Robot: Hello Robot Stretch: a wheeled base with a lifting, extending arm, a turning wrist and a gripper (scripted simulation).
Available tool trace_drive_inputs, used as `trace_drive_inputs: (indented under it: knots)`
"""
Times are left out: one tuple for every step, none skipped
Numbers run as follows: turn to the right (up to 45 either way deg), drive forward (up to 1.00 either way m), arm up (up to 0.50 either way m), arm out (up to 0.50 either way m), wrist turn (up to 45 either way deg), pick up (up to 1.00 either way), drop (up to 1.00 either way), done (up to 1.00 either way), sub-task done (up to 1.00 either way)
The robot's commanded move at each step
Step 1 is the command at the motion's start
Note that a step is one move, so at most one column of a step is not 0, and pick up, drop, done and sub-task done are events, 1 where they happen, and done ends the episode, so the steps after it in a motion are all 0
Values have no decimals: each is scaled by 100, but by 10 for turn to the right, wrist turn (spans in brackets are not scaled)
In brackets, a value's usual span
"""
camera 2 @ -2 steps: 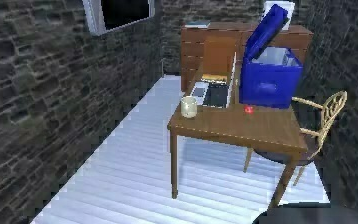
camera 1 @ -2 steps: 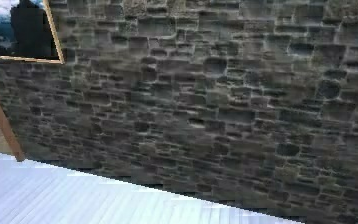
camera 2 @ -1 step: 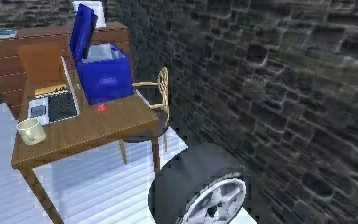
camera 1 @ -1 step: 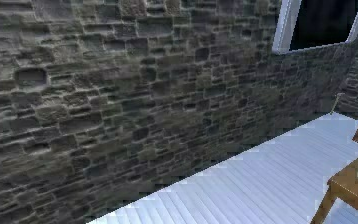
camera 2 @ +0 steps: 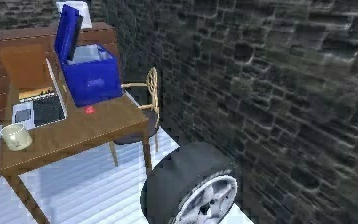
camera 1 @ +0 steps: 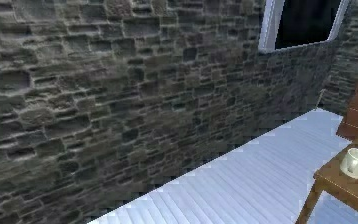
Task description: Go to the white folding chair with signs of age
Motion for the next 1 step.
trace_drive_inputs:
  knots:
    - [0, 25, 0, 0, 0, 0, 0, 0, 0]
